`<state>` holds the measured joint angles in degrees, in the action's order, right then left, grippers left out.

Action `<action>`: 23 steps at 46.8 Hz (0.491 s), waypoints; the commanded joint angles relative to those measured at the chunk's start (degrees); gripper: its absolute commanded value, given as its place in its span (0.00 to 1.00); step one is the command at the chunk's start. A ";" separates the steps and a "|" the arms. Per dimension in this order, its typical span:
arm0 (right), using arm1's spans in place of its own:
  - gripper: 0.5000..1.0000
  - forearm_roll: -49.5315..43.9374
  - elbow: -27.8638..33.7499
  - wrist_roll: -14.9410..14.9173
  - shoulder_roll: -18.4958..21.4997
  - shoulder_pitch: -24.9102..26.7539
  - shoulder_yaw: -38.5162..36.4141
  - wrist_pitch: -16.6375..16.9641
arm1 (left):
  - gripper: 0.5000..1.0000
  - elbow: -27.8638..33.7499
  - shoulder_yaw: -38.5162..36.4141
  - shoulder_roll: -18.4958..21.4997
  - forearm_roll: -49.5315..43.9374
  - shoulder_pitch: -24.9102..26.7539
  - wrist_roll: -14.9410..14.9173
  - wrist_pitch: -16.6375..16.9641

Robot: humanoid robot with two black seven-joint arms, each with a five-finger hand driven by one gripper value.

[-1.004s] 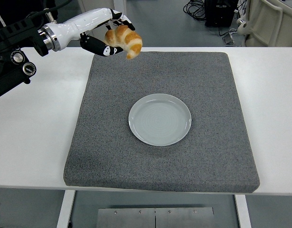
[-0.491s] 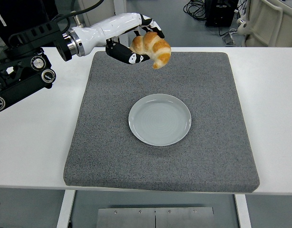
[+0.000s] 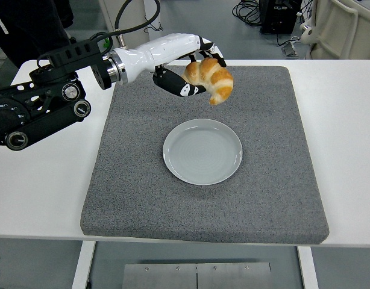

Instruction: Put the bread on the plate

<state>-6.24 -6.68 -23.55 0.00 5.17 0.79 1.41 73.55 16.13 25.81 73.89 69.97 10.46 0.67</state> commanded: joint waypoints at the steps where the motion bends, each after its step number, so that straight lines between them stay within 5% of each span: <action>1: 1.00 0.00 0.00 0.00 0.00 -0.07 0.00 0.00 | 0.00 -0.08 -0.58 -0.41 0.03 -0.89 0.00 0.30; 23: 1.00 0.00 0.00 0.00 0.00 0.02 0.00 0.00 | 0.00 -1.22 -0.93 -1.90 2.23 -5.72 0.00 1.44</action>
<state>-6.24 -6.68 -23.56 0.00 5.13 0.79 1.41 72.50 15.29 24.00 75.86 65.08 10.42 1.42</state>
